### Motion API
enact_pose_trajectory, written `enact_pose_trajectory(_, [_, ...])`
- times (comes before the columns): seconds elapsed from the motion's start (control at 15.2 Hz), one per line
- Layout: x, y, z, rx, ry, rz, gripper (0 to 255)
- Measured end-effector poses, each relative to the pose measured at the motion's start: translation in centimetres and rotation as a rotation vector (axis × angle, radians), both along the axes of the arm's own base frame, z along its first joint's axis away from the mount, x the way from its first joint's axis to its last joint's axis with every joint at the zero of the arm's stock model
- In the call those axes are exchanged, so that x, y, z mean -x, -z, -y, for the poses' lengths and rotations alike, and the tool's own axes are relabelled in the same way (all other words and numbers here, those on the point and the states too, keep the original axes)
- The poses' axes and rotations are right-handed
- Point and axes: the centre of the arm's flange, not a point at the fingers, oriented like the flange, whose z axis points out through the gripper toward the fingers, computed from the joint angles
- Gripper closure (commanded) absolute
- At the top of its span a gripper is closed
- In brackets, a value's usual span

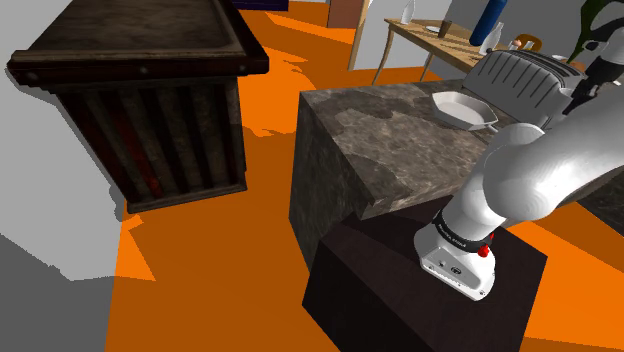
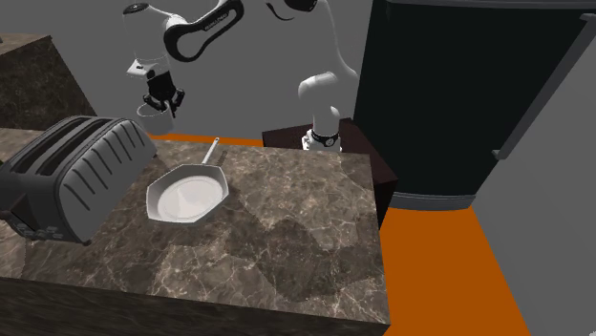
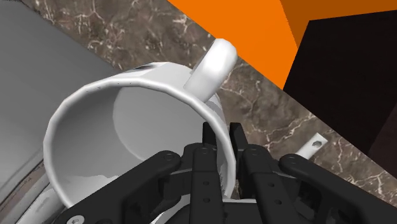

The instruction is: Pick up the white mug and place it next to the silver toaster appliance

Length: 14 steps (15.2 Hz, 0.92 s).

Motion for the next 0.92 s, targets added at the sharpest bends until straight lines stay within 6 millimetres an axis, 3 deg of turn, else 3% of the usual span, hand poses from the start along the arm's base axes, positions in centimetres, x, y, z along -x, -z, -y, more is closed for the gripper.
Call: enact_pose_trajectory(0.92, [-0.1,7.3,0.0,0.0,0.0,0.0,255])
